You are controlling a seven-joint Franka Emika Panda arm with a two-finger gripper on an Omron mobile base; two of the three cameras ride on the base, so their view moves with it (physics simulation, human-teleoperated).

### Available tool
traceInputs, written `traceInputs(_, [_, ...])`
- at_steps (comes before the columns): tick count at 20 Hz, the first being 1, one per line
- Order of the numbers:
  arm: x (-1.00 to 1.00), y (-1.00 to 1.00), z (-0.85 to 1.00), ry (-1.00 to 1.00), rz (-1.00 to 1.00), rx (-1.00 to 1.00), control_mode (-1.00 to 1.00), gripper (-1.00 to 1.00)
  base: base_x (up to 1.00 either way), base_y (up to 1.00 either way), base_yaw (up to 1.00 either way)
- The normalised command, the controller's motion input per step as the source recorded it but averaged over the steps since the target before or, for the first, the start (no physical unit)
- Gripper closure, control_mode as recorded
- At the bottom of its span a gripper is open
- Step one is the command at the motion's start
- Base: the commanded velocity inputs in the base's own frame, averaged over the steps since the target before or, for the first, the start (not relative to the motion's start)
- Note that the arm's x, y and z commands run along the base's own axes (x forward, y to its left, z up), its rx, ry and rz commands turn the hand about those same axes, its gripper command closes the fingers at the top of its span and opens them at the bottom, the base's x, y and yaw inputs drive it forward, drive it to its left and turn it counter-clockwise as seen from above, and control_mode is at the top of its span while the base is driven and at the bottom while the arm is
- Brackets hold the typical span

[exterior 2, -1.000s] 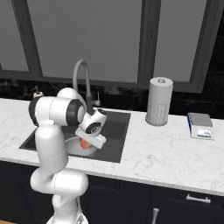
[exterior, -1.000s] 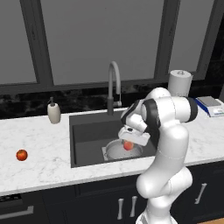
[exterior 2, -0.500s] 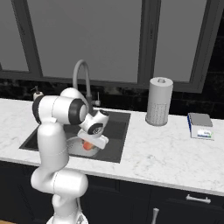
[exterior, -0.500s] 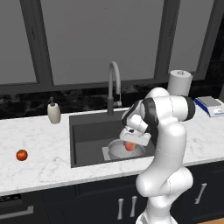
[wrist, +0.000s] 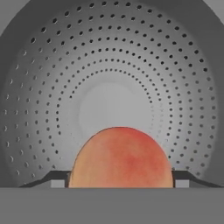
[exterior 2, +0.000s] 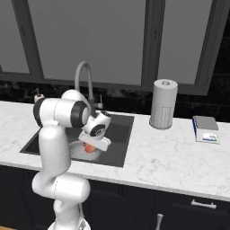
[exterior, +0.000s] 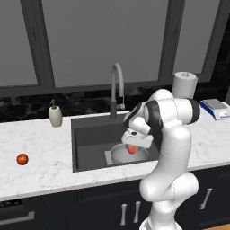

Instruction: Put the colander in the sink, put the peach, apple in the colander, and turn on the sink faucet and pour water over the colander.

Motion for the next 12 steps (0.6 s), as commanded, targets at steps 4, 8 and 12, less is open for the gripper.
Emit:
traceInputs(4, [-0.08, 0.05, 0.14, 0.00, 0.03, 0.00, -1.00, -1.00, 0.00, 0.00, 0.00])
traceInputs(8, [-0.18, 0.00, 0.26, -0.02, 0.01, 0.00, -1.00, -1.00, 0.00, 0.00, 0.00])
traceInputs(12, [-0.23, -0.01, 0.45, -0.06, 0.01, -0.01, -1.00, -1.00, 0.00, 0.00, 0.00])
